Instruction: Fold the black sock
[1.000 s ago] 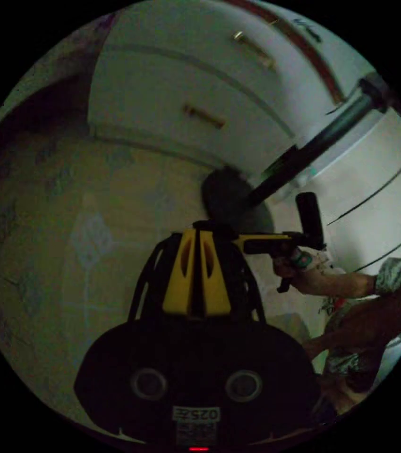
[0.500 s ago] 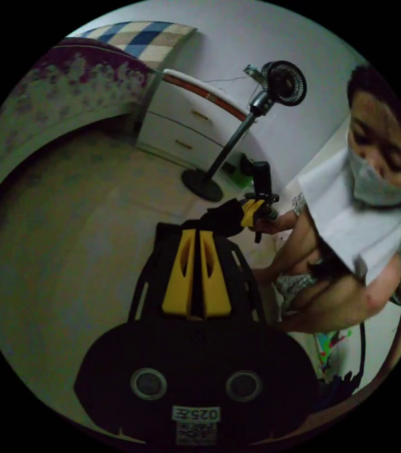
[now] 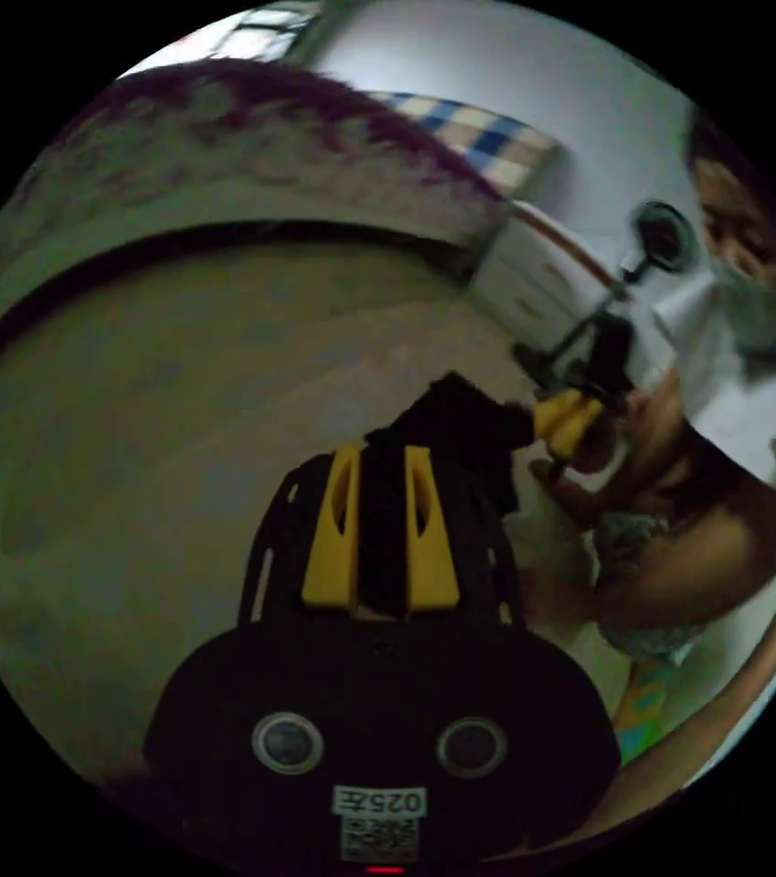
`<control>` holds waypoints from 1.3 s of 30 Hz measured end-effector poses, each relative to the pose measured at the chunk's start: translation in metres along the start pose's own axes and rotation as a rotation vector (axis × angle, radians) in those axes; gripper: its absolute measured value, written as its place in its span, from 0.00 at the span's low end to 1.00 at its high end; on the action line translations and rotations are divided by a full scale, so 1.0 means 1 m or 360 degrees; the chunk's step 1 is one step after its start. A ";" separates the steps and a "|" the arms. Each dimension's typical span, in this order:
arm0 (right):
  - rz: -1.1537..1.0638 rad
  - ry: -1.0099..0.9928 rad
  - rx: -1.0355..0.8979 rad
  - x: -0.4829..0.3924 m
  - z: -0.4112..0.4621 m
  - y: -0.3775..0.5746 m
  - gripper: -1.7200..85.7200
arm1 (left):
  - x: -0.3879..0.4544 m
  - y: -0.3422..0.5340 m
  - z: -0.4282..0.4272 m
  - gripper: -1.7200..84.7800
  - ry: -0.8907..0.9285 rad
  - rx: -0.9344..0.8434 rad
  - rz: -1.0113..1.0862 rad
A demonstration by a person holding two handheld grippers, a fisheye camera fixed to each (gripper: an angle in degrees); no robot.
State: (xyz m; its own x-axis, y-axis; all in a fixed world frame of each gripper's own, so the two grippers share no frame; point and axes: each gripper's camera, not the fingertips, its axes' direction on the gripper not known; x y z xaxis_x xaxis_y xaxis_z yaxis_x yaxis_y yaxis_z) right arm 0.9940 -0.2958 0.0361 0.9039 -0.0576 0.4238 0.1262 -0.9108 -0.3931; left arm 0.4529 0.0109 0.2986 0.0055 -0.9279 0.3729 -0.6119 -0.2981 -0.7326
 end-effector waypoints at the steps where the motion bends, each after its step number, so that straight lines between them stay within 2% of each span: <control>1: -0.0035 -0.0004 -0.0086 0.002 0.017 -0.001 0.11 | -0.006 0.008 -0.006 0.08 -0.0056 0.0000 -0.0114; 3: -0.0061 -0.0059 -0.0528 0.016 0.084 0.005 0.14 | -0.024 0.046 -0.028 0.09 -0.0086 0.0046 -0.0498; 6: 0.0012 -0.0199 -0.0839 0.030 0.110 0.017 0.15 | -0.020 0.085 -0.053 0.08 -0.0019 0.0337 -0.0886; 9: 0.0050 -0.0237 -0.0768 0.039 0.070 0.012 0.15 | 0.020 0.088 -0.061 0.07 -0.0038 0.0519 -0.0937; 11: 0.0097 -0.0199 -0.0721 0.052 0.041 0.004 0.15 | 0.042 0.075 -0.052 0.07 -0.0052 0.0464 -0.0971; 16: 0.0367 0.0203 -0.0622 0.110 -0.043 -0.014 0.15 | 0.095 0.022 -0.028 0.10 -0.0147 0.0370 -0.0859; 18: 0.0562 0.0453 -0.0529 0.142 -0.093 -0.014 0.15 | 0.108 -0.006 -0.017 0.10 -0.0558 0.0095 -0.0773; 20: 0.0688 0.0598 -0.0471 0.163 -0.126 -0.010 0.15 | 0.107 -0.018 -0.011 0.10 -0.0860 -0.0101 -0.0849; 21: 0.0767 0.0661 -0.0448 0.176 -0.144 -0.007 0.15 | 0.104 -0.023 -0.010 0.10 -0.0914 -0.0189 -0.0898; 23: 0.0840 0.0712 -0.0426 0.194 -0.163 -0.005 0.15 | 0.102 -0.029 -0.012 0.09 -0.0799 -0.0215 -0.0910; 27: 0.0917 0.0796 -0.0488 0.235 -0.179 -0.011 0.17 | 0.098 -0.029 -0.022 0.09 -0.0581 -0.0170 -0.1155; 32: 0.1103 0.0589 -0.0435 0.283 -0.184 -0.016 0.16 | 0.103 -0.030 -0.021 0.10 -0.0538 -0.0126 -0.1292; 39: 0.1201 0.0536 -0.0306 0.310 -0.218 -0.024 0.15 | 0.095 -0.033 -0.008 0.08 -0.0402 -0.0005 -0.1516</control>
State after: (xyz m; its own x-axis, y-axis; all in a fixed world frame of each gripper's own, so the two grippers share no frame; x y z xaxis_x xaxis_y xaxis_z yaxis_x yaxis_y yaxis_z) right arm 1.1823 -0.3805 0.3546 0.5440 -0.7690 0.3358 -0.5612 -0.6309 -0.5357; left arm 0.4671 -0.0652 0.3626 0.6660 -0.3206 0.6736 -0.2658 -0.9457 -0.1873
